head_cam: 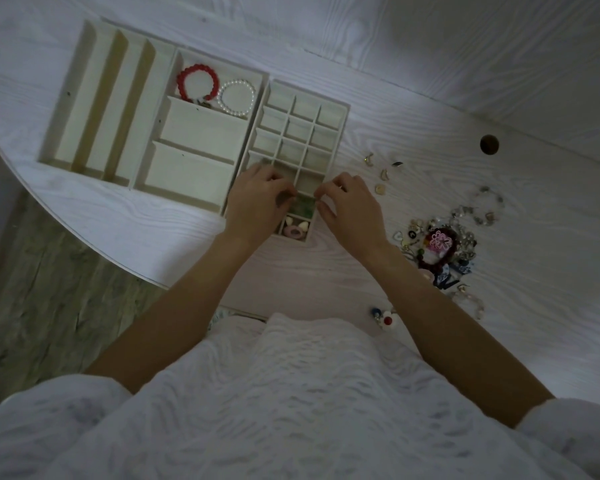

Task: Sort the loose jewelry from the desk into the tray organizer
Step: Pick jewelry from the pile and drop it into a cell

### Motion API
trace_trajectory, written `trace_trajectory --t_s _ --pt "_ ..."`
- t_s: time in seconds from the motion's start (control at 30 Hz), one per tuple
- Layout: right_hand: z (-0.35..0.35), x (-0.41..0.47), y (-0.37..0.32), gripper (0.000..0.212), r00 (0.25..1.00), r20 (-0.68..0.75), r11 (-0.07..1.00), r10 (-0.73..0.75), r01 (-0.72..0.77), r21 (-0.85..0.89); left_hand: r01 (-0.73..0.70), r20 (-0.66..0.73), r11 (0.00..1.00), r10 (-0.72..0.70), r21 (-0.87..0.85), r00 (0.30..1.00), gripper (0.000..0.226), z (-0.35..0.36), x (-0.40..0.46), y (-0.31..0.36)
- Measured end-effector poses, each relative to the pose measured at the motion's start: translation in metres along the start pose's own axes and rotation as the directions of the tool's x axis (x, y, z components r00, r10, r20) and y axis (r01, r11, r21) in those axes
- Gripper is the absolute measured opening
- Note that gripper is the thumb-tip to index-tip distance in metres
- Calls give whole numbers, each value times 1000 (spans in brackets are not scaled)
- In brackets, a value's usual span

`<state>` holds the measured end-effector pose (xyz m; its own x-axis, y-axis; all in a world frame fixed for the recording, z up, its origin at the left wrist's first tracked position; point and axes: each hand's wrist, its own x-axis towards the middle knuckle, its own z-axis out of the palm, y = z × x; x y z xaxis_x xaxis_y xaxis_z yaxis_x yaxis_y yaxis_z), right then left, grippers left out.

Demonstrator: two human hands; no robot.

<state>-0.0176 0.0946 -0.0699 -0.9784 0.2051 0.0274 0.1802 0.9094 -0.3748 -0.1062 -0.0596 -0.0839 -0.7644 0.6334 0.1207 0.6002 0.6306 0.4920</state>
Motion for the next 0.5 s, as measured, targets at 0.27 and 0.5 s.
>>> trace_trajectory --t_s 0.27,0.5 --pt "2 1 -4 32 999 6 997 32 -31 -68 -89 26 994 88 61 996 8 -4 5 2" --pt "4 10 -7 13 999 14 991 31 -29 -131 -49 37 997 47 59 998 5 -1 4 8"
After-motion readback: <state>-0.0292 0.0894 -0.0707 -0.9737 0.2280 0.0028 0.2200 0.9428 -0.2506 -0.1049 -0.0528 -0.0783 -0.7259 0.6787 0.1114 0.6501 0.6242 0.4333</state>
